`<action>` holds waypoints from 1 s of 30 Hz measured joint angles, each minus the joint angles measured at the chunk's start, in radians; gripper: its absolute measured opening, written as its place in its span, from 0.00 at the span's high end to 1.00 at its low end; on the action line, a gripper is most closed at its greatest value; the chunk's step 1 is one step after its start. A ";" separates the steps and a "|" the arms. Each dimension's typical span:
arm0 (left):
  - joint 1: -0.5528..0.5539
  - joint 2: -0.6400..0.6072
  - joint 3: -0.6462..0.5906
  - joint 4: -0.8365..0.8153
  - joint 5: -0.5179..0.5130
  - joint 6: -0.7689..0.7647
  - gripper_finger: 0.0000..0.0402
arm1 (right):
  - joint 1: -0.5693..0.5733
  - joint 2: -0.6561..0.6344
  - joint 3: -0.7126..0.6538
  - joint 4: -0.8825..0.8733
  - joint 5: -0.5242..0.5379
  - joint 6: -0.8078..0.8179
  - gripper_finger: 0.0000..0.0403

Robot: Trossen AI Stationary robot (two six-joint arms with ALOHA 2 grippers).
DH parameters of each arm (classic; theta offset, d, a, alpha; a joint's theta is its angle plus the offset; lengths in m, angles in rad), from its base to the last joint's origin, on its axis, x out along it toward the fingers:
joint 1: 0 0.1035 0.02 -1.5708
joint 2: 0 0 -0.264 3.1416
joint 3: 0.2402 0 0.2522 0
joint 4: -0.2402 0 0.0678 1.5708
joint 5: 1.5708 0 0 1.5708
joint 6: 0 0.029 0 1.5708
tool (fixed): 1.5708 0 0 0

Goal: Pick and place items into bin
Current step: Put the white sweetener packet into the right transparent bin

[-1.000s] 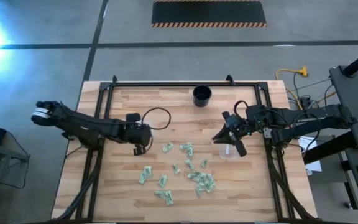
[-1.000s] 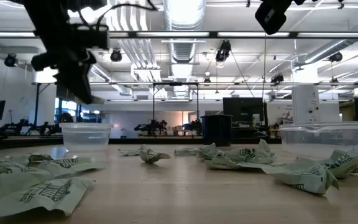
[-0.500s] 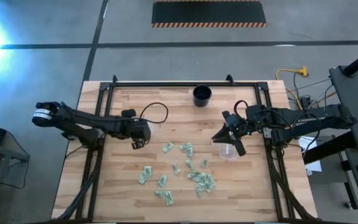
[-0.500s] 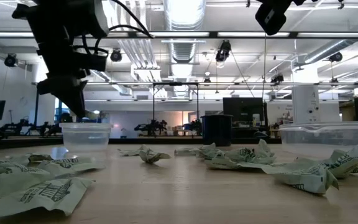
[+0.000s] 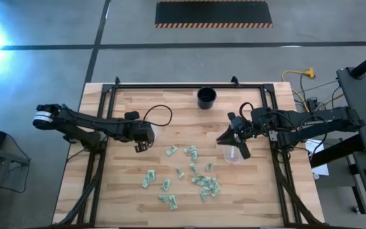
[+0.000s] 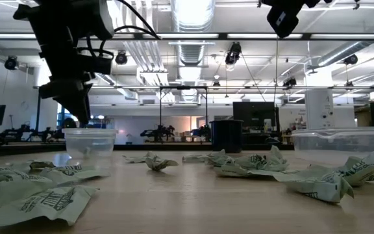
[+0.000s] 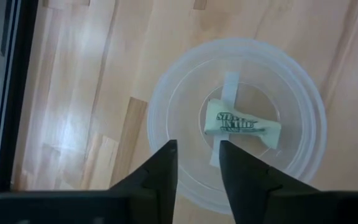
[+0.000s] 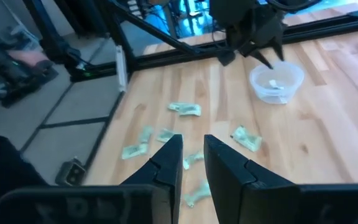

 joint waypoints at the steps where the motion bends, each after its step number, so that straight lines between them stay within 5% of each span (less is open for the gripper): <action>1: 0.000 0.000 0.001 0.000 0.003 -0.005 0.74 | 0.002 0.007 0.000 -0.012 0.019 -0.014 0.86; 17: -0.002 -0.010 0.075 -0.001 0.026 -0.126 0.74 | 0.078 0.339 0.088 -0.098 0.003 -0.279 0.85; 25: -0.007 -0.049 0.116 0.035 0.199 -0.200 0.74 | 0.076 0.523 0.202 -0.199 0.099 -0.527 0.73; 30: -0.026 -0.108 0.128 0.061 0.204 -0.243 0.74 | 0.076 0.624 0.271 -0.197 0.124 -0.627 0.66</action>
